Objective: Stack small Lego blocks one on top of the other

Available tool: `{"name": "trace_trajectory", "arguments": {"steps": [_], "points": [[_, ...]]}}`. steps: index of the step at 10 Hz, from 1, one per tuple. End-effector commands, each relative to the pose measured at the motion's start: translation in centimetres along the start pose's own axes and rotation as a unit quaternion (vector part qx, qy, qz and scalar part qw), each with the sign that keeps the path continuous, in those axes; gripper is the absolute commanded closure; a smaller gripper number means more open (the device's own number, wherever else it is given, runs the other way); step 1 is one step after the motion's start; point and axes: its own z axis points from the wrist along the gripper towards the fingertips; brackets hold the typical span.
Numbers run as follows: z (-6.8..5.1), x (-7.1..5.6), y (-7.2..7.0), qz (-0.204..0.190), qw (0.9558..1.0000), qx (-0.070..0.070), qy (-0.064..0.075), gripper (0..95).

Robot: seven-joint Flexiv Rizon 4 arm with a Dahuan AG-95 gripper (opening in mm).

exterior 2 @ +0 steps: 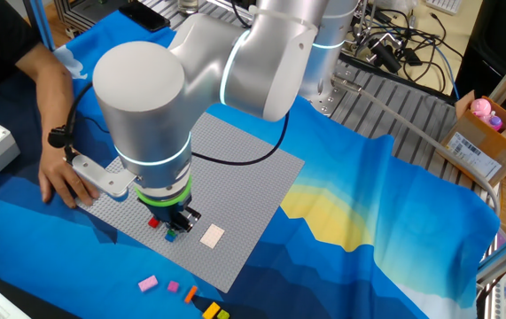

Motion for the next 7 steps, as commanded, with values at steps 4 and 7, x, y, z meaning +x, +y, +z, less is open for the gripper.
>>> {"name": "trace_trajectory", "arguments": {"steps": [4, 7], "points": [[0.22, 0.06, 0.09, -0.003, 1.0, -0.001, -0.001, 95.0], [0.19, 0.08, 0.14, -0.004, 1.0, -0.001, 0.0, 95.0]]}}
